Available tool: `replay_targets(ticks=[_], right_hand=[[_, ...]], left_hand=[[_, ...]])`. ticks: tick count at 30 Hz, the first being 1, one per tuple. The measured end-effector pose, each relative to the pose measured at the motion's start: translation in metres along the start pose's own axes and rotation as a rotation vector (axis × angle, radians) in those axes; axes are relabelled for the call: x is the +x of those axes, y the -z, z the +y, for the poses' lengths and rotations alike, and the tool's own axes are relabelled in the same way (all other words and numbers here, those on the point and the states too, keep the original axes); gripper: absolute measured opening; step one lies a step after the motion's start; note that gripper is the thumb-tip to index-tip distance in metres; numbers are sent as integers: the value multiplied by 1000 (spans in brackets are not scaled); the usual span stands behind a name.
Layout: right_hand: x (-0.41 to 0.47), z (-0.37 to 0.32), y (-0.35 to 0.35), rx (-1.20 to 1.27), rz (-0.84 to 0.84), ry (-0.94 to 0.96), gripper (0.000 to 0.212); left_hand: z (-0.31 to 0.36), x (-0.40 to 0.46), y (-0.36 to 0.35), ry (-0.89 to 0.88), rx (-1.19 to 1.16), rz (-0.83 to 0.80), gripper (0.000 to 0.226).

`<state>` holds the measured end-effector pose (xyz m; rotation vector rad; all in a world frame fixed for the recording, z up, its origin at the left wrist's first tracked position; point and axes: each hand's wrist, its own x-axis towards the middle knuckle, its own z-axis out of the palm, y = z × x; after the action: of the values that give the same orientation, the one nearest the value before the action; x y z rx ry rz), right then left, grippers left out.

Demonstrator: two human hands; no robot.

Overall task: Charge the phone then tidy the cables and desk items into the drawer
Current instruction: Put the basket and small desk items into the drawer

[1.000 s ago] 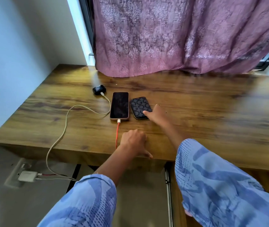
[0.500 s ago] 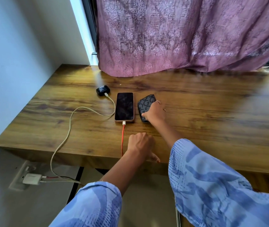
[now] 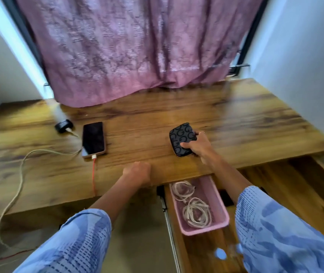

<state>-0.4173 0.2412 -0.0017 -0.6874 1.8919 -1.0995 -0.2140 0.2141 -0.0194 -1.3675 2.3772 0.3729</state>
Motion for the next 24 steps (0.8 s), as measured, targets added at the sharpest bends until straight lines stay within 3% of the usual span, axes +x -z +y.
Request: replay_targets(ticks=[4, 11, 17, 24], right_hand=[[-30, 30, 87, 109, 96, -17, 64], [-69, 110, 219, 66, 188, -29, 65], [-76, 182, 297, 26, 205, -128, 61], [-40, 224, 325, 4, 186, -230, 66]], left_hand=[[72, 15, -11, -177, -59, -2, 75], [182, 19, -34, -352, -77, 119, 68], [228, 20, -44, -242, -14, 177, 75], [250, 20, -51, -120, 57, 189, 84]])
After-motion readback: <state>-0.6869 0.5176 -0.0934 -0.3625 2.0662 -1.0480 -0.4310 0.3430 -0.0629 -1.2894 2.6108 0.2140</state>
